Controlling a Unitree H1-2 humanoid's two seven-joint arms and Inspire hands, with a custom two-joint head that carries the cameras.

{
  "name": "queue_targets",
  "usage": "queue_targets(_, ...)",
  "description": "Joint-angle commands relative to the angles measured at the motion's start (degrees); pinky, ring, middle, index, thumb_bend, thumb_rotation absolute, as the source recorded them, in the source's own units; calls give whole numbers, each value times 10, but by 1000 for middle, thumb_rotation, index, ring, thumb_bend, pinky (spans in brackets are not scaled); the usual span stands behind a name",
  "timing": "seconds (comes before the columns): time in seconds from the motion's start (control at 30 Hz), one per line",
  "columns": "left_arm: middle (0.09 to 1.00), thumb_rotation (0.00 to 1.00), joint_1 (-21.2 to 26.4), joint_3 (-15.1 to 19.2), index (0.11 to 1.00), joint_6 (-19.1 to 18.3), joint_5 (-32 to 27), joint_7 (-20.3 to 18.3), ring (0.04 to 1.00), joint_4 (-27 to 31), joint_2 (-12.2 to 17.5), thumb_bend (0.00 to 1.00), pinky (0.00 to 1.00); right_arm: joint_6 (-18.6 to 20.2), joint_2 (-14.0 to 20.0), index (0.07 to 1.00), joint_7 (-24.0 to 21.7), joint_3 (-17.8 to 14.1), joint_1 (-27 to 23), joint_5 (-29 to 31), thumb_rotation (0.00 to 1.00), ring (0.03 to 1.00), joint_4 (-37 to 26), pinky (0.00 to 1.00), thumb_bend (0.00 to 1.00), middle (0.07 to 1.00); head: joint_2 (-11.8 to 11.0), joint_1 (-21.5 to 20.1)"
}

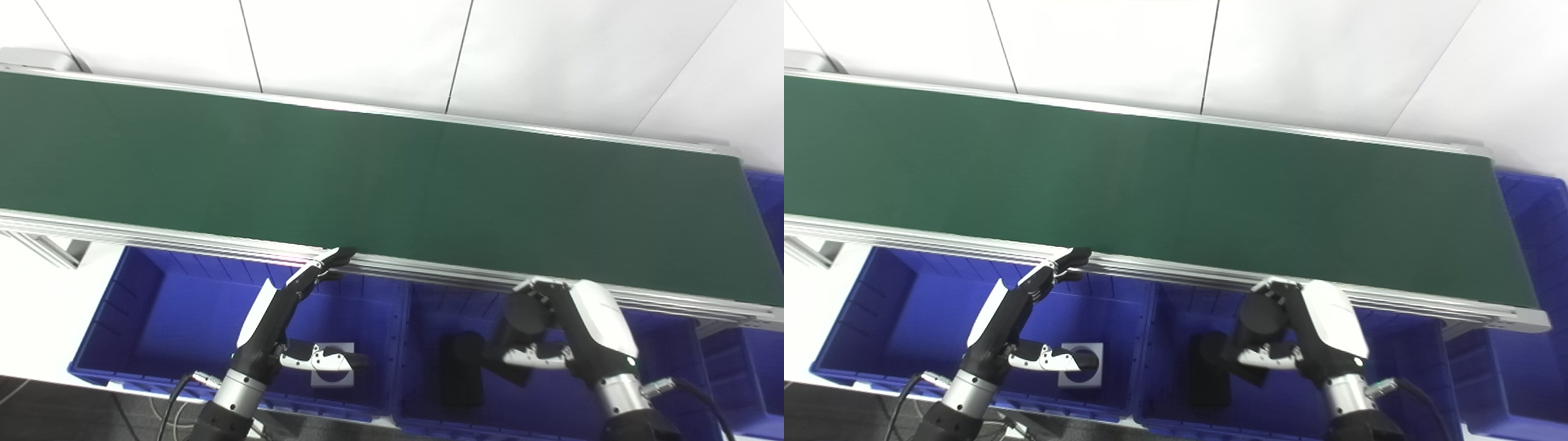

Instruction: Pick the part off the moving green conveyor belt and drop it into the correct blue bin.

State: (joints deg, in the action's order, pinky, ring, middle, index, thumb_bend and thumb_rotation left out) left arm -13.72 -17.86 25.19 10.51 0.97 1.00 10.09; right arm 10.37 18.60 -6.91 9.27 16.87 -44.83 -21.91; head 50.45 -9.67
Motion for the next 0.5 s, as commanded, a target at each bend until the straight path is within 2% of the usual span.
queue_targets(0.0, 864, 260, 2, 4, 838, 15, -2, -7, 851, 7, -1, 879, 777, -10, 14, 526, 4, -11, -4, -4, 0, 509, -4, 448, 521, 460, 0, 0)
queue_targets(0.1, 868, 271, 3, 8, 844, 16, 0, -11, 853, 5, -1, 875, 779, -6, 20, 518, 1, -16, -7, -3, 0, 533, 3, 479, 522, 469, 0, -1)
queue_targets(0.13, 868, 272, 4, 8, 844, 17, -2, -12, 854, 3, 1, 874, 780, 11, 21, 518, -16, -16, -10, -6, 0, 536, 2, 483, 522, 469, -1, 0)
queue_targets(0.17, 868, 271, 4, 8, 844, 17, -3, -14, 853, 2, 2, 868, 780, 24, 22, 505, -28, -17, -12, -9, 82, 601, 1, 529, 519, 591, -1, 0)
queue_targets(0.2, 868, 271, 5, 9, 844, 17, -5, -16, 854, 1, 2, 867, 781, 36, 23, 550, -43, -17, -14, -8, 124, 644, -1, 561, 560, 649, -2, 2)
queue_targets(0.23, 869, 273, 5, 9, 844, 17, -6, -17, 855, 0, 2, 870, 784, 43, 23, 683, -54, -18, -15, -8, 182, 715, -2, 619, 675, 723, -2, 2)
queue_targets(0.27, 869, 273, 4, 11, 844, 17, -6, -20, 855, 1, 2, 870, 784, 46, 24, 696, -61, -17, -14, -13, 188, 722, -5, 624, 686, 730, -3, 3)
queue_targets(0.3, 868, 270, 4, 12, 843, 16, -5, -22, 856, 3, 1, 870, 783, 49, 24, 757, -67, -15, -14, -17, 272, 792, -7, 705, 739, 788, -3, 3)
queue_targets(0.33, 868, 270, 4, 13, 843, 16, -4, -22, 856, 3, 1, 871, 782, 47, 23, 772, -66, -13, -11, -24, 294, 809, -9, 726, 753, 802, -3, 3)
queue_targets(0.37, 868, 267, 4, 14, 839, 16, -3, -23, 855, 4, 0, 875, 781, 45, 23, 805, -65, -11, -9, -30, 379, 861, -11, 832, 771, 841, -3, 3)
queue_targets(0.47, 867, 283, 4, 16, 842, 16, -1, -26, 855, 3, 1, 882, 782, 43, 13, 849, -57, -7, -3, -41, 489, 924, -19, 923, 792, 902, -3, 3)
